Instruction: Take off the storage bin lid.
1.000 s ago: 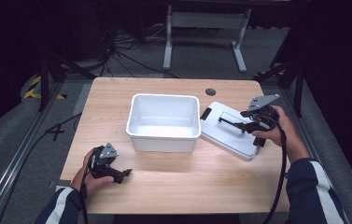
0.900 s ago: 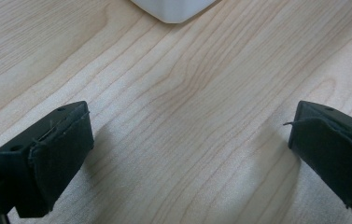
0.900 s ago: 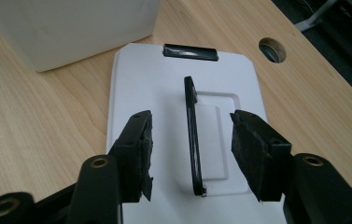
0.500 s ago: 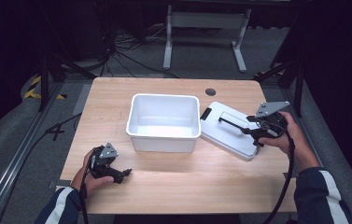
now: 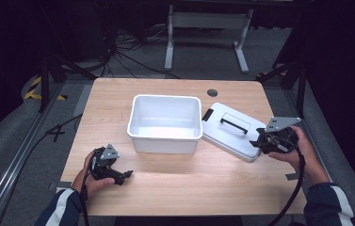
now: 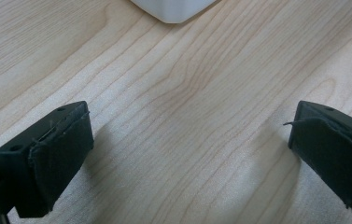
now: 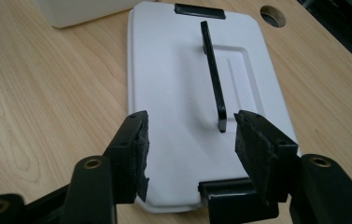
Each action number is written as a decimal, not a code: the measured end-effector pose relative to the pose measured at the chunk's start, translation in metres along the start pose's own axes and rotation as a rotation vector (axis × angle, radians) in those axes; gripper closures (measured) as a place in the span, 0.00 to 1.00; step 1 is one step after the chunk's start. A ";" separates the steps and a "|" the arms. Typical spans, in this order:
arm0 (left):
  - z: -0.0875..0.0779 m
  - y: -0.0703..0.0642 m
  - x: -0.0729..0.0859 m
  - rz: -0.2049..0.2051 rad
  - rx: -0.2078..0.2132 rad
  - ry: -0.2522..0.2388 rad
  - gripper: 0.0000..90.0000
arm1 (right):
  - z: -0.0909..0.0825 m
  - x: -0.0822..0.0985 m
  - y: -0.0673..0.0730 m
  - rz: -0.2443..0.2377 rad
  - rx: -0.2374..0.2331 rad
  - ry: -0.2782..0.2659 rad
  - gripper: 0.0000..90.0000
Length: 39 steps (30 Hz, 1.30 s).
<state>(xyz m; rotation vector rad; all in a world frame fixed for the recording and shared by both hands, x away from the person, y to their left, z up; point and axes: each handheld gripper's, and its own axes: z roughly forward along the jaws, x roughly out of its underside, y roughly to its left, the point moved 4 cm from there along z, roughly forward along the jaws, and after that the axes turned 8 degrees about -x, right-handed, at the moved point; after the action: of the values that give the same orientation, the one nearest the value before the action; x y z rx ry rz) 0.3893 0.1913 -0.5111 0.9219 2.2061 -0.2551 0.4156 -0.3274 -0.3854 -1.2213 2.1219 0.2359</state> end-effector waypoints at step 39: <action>0.000 0.000 0.000 0.005 0.003 -0.003 0.00 | 0.028 0.119 0.027 0.263 -0.019 -0.071 0.31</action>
<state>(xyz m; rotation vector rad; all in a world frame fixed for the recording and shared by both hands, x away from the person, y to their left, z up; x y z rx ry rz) 0.3897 0.1914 -0.5112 0.9278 2.2014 -0.2566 0.3656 -0.3832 -0.4862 -0.9277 2.2184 0.4096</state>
